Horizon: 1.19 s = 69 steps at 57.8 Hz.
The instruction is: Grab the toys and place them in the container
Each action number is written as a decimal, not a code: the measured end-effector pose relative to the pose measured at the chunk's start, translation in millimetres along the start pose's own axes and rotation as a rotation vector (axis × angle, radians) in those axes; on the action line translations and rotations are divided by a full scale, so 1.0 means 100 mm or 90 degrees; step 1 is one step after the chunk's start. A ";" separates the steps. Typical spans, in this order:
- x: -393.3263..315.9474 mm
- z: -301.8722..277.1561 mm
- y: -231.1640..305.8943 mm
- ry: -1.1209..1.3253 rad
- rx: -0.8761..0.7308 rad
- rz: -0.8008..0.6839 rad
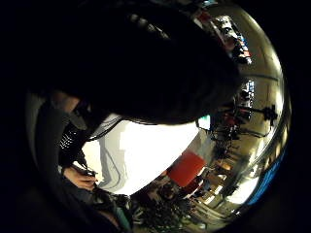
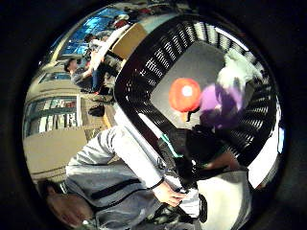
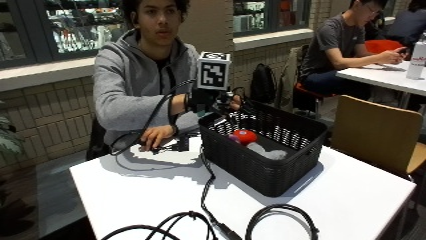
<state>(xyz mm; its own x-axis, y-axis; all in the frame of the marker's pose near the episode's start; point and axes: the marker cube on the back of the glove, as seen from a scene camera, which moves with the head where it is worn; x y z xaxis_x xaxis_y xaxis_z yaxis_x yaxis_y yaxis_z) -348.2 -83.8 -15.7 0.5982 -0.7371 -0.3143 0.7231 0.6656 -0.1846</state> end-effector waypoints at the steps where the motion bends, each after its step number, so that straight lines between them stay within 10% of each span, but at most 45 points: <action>1: 0.03 -0.01 0.05 -0.001 0.006 0.002; 69: 1.75 0.05 2.27 -0.167 0.160 0.382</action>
<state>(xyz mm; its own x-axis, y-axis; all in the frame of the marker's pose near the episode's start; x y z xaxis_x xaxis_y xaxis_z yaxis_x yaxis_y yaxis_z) -77.9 -62.1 -108.3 0.9598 -0.2755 -0.0530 0.2806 0.9426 0.1809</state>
